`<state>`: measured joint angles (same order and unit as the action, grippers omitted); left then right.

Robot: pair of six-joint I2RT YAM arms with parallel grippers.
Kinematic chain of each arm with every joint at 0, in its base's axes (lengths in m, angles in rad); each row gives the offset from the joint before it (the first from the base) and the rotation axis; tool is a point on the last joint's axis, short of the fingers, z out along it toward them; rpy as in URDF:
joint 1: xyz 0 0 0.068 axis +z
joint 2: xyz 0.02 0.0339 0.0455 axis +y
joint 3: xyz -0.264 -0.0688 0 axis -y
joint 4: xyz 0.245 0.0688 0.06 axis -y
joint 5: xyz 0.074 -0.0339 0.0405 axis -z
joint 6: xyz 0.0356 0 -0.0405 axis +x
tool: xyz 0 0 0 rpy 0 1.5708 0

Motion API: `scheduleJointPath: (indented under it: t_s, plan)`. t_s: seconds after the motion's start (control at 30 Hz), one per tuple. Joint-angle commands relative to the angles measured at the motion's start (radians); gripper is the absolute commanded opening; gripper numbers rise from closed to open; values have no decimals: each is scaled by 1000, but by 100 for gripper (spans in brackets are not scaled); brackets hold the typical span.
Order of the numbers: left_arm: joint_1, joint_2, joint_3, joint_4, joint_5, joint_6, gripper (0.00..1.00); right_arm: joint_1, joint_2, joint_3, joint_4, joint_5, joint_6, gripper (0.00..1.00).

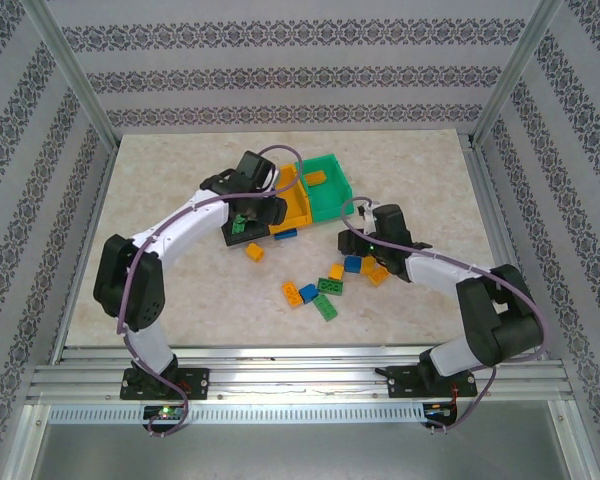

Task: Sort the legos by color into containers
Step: Pick up the lego from the center of the table.

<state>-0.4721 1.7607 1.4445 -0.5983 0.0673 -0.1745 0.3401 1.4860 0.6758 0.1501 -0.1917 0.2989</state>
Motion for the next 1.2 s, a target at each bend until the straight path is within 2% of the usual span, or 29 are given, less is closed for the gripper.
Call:
scheduleJointPath:
  t_s: [0.0, 0.17, 0.47, 0.7, 0.8, 0.97, 1.17]
  plan:
    - [-7, -34, -9, -49, 2, 70, 65, -5, 23, 45, -59, -15, -43, 60]
    - [-4, -63, -1, -142, -27, 115, 65, -2, 95, 109, -118, -19, -55, 62]
    - [10, -101, -74, -91, -55, 132, 63, 12, 200, 190, -202, -9, -86, 63]
    - [27, -79, -59, -101, -52, 159, 62, 49, 250, 242, -265, 48, -114, 62]
    - [31, -91, -62, -98, -69, 163, 62, 66, 259, 252, -281, 69, -125, 57]
    - [53, -117, -78, -83, -101, 168, 61, 71, 261, 256, -279, 61, -129, 41]
    - [84, -110, -70, -82, -55, 148, 61, 99, 206, 243, -216, 6, -92, 35]
